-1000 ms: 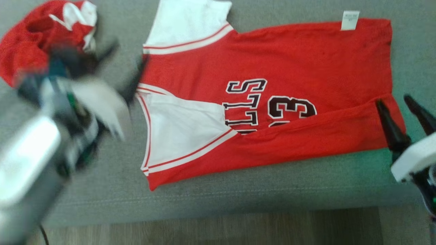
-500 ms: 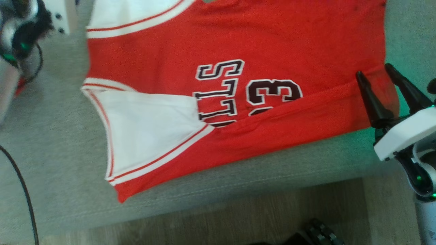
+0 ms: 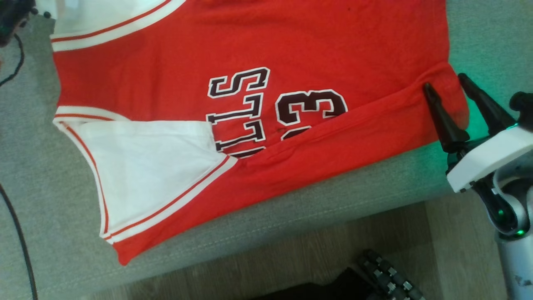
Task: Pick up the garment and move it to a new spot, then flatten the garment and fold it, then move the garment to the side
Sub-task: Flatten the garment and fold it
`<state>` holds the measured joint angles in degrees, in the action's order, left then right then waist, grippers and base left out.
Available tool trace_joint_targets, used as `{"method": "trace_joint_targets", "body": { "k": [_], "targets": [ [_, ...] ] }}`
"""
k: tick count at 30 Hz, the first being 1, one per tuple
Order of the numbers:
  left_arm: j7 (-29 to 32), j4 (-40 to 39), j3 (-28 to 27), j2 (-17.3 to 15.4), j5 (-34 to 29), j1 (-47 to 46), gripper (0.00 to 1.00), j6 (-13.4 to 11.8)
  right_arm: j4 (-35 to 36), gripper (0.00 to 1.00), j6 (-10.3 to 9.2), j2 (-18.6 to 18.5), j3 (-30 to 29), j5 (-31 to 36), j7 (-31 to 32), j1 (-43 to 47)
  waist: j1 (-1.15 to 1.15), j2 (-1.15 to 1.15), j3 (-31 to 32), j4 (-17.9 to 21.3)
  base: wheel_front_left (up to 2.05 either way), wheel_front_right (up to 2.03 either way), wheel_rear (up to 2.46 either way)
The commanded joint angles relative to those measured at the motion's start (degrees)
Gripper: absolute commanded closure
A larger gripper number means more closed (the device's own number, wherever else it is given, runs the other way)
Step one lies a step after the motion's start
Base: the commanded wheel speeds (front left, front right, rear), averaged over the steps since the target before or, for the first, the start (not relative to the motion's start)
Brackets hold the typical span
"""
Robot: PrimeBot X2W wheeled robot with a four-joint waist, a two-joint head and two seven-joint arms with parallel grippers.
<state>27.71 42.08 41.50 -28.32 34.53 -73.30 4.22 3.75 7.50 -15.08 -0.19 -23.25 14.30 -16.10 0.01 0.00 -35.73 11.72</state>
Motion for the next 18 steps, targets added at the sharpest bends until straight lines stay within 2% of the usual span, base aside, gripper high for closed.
{"method": "trace_joint_targets", "body": {
  "k": [1,9,10,11,12,13,14,18],
  "targets": [
    [0.17,-0.27,-1.37,-2.13,-0.56,-2.72,0.00,0.33,1.53,0.00,-0.01,-1.25,0.73,-0.36,-0.68,-0.22,-0.01,0.00,0.00,0.27,0.00,0.00,0.00],
    [0.84,2.19,-0.17,-0.98,0.56,-3.35,0.00,1.82,0.57,0.00,-0.01,-1.70,0.86,-0.62,-1.20,-0.75,-0.01,0.00,0.01,0.62,0.00,0.00,0.00],
    [1.35,2.27,0.19,-0.82,0.91,-3.35,0.20,2.12,0.48,0.00,-0.01,-1.85,0.89,-0.65,-1.20,-0.89,-0.01,0.00,0.10,0.60,0.00,0.00,0.00],
    [1.76,2.23,0.50,-0.69,1.31,-3.37,0.52,2.38,0.45,0.00,-0.01,-1.96,0.93,-0.70,-1.19,-1.11,-0.01,0.00,0.20,0.60,0.00,0.00,0.00],
    [1.93,2.05,0.77,-0.63,1.66,-3.45,0.67,2.58,0.45,0.00,-0.01,-2.01,0.99,-0.76,-1.12,-1.36,-0.01,0.00,0.27,0.62,0.00,0.00,0.00],
    [2.00,1.81,1.13,-0.66,1.91,-3.54,0.91,2.75,0.41,0.00,-0.01,-2.10,1.13,-0.77,-1.02,-1.72,-0.01,0.00,0.33,0.66,0.00,0.00,0.00],
    [2.05,1.62,1.39,-0.71,2.24,-3.64,1.00,2.87,0.29,0.00,-0.01,-2.16,1.31,-0.79,-0.98,-2.24,-0.01,0.00,0.40,0.73,0.00,0.00,0.00],
    [2.36,1.10,2.20,-0.97,3.88,-3.84,1.00,3.13,-1.16,0.00,-0.01,-1.93,2.33,-1.25,-0.57,-4.98,-0.01,0.00,0.68,1.07,0.00,0.00,0.00]
  ]
}}
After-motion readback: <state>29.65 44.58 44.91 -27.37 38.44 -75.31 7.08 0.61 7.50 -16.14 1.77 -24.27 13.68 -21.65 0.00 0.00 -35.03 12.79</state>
